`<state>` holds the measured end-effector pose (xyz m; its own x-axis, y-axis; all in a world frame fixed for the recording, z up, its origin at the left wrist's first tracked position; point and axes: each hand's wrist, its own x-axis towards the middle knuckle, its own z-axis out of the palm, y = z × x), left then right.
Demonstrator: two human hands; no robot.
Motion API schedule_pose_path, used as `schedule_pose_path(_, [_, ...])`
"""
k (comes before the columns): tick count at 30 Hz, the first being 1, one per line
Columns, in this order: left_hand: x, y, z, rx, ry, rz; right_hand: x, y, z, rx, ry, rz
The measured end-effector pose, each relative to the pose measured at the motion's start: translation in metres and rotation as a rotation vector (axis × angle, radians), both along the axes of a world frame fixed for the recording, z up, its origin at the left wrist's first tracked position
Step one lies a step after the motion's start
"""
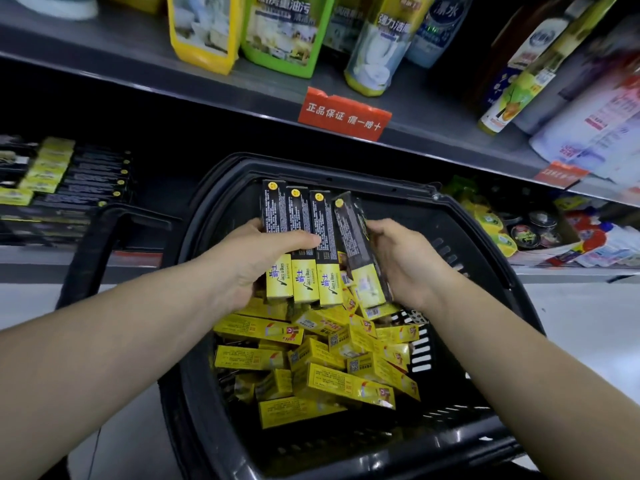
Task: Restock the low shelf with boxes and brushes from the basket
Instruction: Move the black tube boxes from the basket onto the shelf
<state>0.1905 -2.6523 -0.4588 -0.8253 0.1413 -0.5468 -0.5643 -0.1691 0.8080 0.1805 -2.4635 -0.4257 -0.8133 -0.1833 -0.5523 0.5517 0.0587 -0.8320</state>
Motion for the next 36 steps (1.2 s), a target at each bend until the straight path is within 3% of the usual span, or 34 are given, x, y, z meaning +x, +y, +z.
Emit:
schedule_pose_path(9, [0.015,-0.085,0.030,0.039,0.050,0.022,0.007,-0.087,0.012,-0.156,-0.090,0.110])
schedule_pose_path(14, [0.040,-0.162,0.028,0.014,0.007,0.154,-0.008,-0.144,0.020,0.131,0.048,0.277])
schedule_pose_path(19, [0.038,-0.224,0.009,-0.048,-0.007,0.388,-0.033,-0.217,0.014,0.098,0.089,0.346])
schedule_pose_path(26, [0.024,-0.278,-0.034,-0.063,-0.041,0.607,-0.086,-0.289,-0.013,0.176,0.053,0.242])
schedule_pose_path(32, [0.014,-0.306,-0.068,-0.066,-0.044,0.775,-0.141,-0.310,-0.047,0.411,0.116,0.074])
schedule_pose_path(36, [0.006,-0.311,-0.081,-0.090,-0.043,0.811,-0.163,-0.321,-0.068,0.482,0.103,0.123])
